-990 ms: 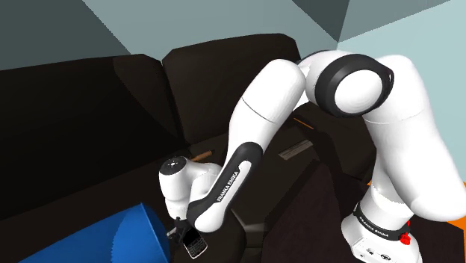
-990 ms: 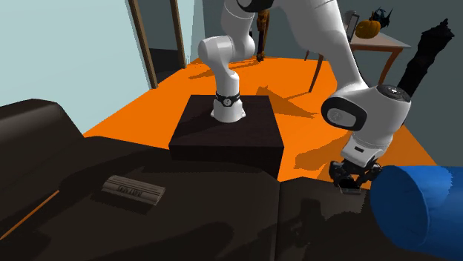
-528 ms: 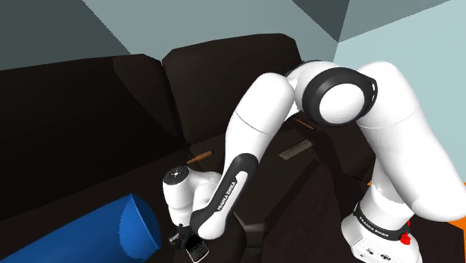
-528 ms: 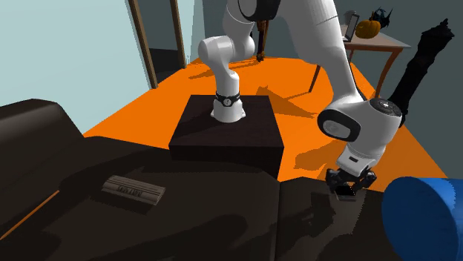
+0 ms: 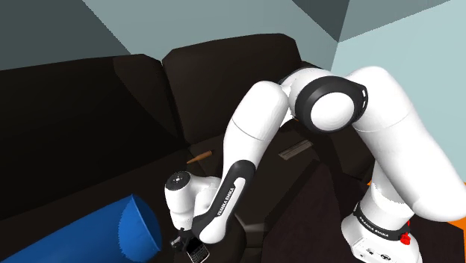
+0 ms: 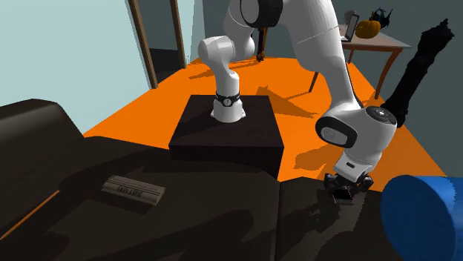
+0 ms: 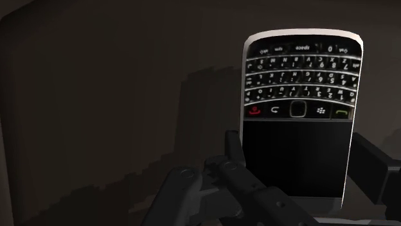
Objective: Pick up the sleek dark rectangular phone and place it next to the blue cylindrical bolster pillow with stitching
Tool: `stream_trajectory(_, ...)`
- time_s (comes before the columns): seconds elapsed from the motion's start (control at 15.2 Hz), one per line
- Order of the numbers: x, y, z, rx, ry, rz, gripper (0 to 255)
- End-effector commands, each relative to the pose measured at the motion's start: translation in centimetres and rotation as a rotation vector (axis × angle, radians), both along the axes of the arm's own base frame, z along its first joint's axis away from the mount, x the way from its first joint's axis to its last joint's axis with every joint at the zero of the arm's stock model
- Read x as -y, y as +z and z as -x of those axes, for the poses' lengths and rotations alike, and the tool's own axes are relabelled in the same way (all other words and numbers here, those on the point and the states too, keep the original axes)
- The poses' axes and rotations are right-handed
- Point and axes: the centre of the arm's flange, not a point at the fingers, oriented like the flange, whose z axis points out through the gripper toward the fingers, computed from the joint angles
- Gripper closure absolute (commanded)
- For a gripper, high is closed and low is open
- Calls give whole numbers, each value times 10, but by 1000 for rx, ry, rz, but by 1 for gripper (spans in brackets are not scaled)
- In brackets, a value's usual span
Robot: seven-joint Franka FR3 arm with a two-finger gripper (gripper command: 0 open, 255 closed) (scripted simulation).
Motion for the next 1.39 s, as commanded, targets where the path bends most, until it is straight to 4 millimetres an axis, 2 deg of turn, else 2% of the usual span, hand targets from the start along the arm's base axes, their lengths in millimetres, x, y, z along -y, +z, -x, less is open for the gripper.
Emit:
stream_trajectory(0.0,0,0,0,0,0,0,255)
stream_trajectory(0.13,0,0,0,0,0,0,255)
stream_trajectory(0.2,0,0,0,0,0,0,0)
stream_trajectory(0.53,0,0,0,0,0,0,0)
stream_trajectory(0.79,3,50,-1,0,0,0,0)
stream_trajectory(1.32,3,50,-1,0,0,0,0)
